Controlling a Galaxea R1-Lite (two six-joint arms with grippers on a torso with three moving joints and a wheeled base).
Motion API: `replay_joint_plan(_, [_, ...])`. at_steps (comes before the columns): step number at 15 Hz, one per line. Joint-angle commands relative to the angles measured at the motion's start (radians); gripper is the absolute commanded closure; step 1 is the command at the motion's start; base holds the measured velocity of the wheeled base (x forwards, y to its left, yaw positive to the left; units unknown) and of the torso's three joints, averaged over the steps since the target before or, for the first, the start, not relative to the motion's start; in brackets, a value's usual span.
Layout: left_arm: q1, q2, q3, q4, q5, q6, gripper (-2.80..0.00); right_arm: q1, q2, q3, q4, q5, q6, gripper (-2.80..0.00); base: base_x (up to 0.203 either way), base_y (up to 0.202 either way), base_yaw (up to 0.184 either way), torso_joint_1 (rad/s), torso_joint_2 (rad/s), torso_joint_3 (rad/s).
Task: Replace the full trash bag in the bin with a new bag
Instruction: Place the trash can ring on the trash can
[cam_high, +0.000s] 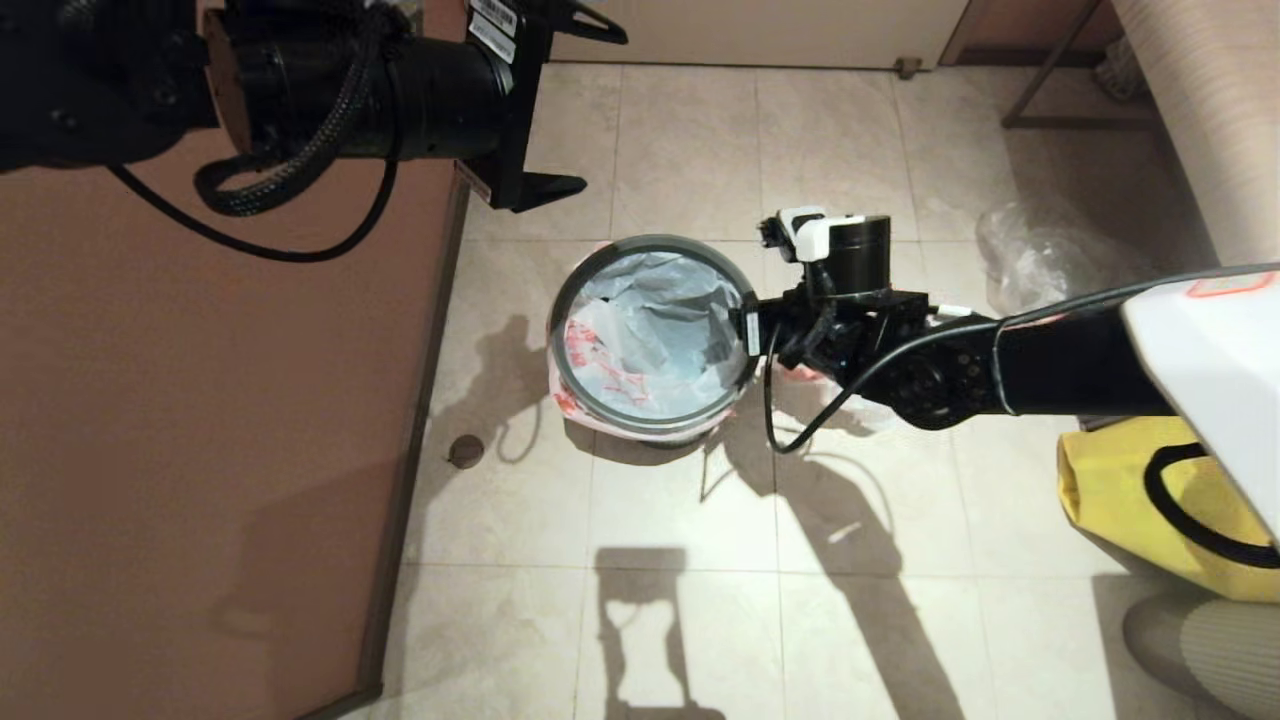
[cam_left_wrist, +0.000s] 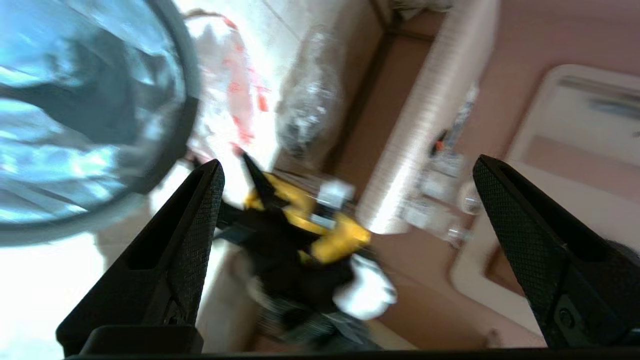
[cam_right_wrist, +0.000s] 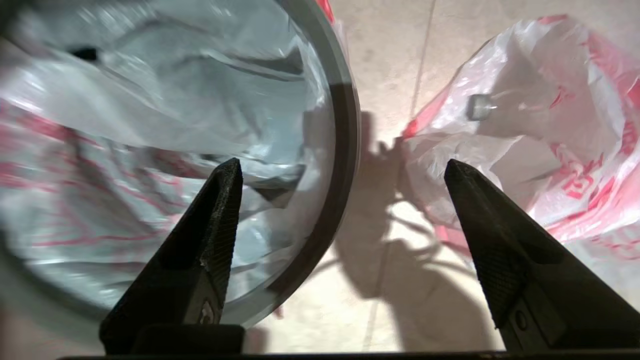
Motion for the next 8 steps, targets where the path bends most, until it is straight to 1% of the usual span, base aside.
replay_joint_plan(1, [0.025, 0.067, -0.001, -0.007, -0.004, 0.017, -2.8, -0.031, -0.107, 0.06, -0.001, 0.095, 0.114, -2.8, 0.0, 0.0, 0.0, 0.0, 0.0, 0.0])
replay_joint_plan(2, [0.041, 0.111, -0.001, -0.029, -0.006, 0.036, -2.8, -0.063, -0.121, 0.073, 0.001, 0.218, 0.215, -2.8, 0.0, 0.0, 0.0, 0.0, 0.0, 0.0])
replay_joint_plan(3, [0.055, 0.158, -0.001, -0.064, -0.006, 0.048, -2.8, -0.092, -0.129, 0.08, 0.002, 0.342, 0.306, 0.0, 0.0, 0.0, 0.0, 0.0, 0.0, 0.0])
replay_joint_plan(4, [0.066, 0.205, -0.001, -0.095, -0.008, 0.06, -2.8, -0.116, -0.131, 0.083, 0.004, 0.46, 0.371, 0.0, 0.0, 0.0, 0.0, 0.0, 0.0, 0.0])
replay_joint_plan(5, [0.072, 0.243, -0.001, -0.114, -0.009, 0.078, -2.8, -0.134, -0.125, 0.083, 0.004, 0.563, 0.43, 0.0, 0.0, 0.0, 0.0, 0.0, 0.0, 0.0])
replay_joint_plan(6, [0.075, 0.273, 0.0, -0.123, -0.01, 0.12, -2.8, -0.155, -0.098, 0.082, -0.001, 0.651, 0.486, 0.0, 0.0, 0.0, 0.0, 0.0, 0.0, 0.0])
replay_joint_plan(7, [0.076, 0.295, 0.0, -0.123, -0.01, 0.155, -2.8, -0.178, -0.066, 0.08, -0.01, 0.724, 0.517, 0.0, 0.0, 0.0, 0.0, 0.0, 0.0, 0.0])
replay_joint_plan(8, [0.078, 0.3, 0.004, -0.121, -0.011, 0.172, -2.8, -0.194, -0.043, 0.08, -0.025, 0.778, 0.534, 0.0, 0.0, 0.0, 0.0, 0.0, 0.0, 0.0])
